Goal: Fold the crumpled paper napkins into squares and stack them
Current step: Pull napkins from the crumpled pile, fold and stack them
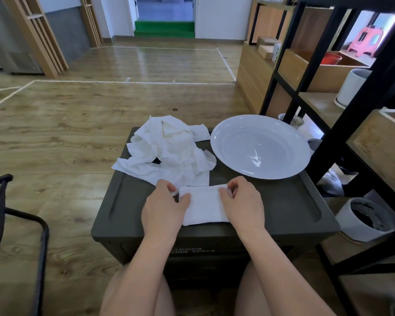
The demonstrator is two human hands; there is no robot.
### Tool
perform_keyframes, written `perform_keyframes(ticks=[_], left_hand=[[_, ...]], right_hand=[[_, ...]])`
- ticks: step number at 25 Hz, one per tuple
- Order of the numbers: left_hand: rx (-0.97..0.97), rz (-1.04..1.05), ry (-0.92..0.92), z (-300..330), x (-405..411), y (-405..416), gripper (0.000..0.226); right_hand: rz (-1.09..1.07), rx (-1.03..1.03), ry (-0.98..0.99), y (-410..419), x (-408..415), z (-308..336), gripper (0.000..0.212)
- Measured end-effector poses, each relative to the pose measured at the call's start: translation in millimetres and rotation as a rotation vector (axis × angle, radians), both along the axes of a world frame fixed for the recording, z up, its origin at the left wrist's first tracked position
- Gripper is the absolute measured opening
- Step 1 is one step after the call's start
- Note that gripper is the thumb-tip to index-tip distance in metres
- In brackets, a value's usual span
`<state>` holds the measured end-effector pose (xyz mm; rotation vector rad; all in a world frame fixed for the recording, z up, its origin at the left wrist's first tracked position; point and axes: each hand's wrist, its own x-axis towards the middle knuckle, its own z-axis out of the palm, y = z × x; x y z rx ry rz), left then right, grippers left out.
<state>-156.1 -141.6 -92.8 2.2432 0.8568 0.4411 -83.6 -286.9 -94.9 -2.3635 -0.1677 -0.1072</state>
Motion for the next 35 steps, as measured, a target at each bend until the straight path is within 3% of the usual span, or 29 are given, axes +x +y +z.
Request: perform_keyframes(ticks=[3, 6, 9, 13, 20, 24, 27, 30, 31, 33, 35], left_hand=[[0.005, -0.015, -0.067, -1.5, -4.0, -0.4, 0.027], [-0.005, -0.040, -0.167, -3.4, -8.6, -1.6, 0.018], [-0.013, -0.140, -0.196, -5.2, -10.2, -0.3, 0.019], [0.006, -0.183, -0.093, -7.3, -7.3, 0.1, 0.011], [-0.120, -0.326, -0.079, -5.0, -14.8, 12.5, 0.025], [-0.060, -0.414, 0.032, -1.7, -14.9, 22.7, 0.038], [-0.030, -0.477, 0.123, 14.7, -6.7, 29.5, 0.034], [-0.184, -0.518, -0.052, 58.9, 27.5, 52.4, 0.018], [-0.157, -0.490, -0.176, 74.2, 45.4, 63.8, 0.018], [0.139, -0.442, -0.247, 98.0, 86.1, 86.5, 0.030], [0.503, -0.434, -0.017, 107.6, 123.5, 102.6, 0.045]], right_hand=[[-0.020, 0.051, -0.012, -2.2, 1.1, -0.5, 0.002], [0.009, 0.111, -0.124, -3.4, -3.2, -0.1, 0.013], [0.236, 0.078, -0.293, -3.6, -7.7, -3.0, 0.020], [0.377, -0.108, -0.232, 1.0, -3.5, -9.8, 0.023], [0.567, -0.076, 0.007, -17.8, 9.7, -2.4, 0.029], [0.627, -0.118, 0.026, -24.5, 14.3, 4.5, 0.035], [0.617, -0.088, 0.024, -24.9, 11.7, 6.0, 0.035], [0.597, -0.030, 0.033, -27.8, 8.2, 5.9, 0.034], [0.591, -0.010, 0.040, -28.1, 6.8, 6.5, 0.035], [0.575, 0.048, 0.051, -28.6, 4.9, 8.0, 0.037], [0.552, 0.138, 0.051, -30.3, 3.9, 8.9, 0.039]])
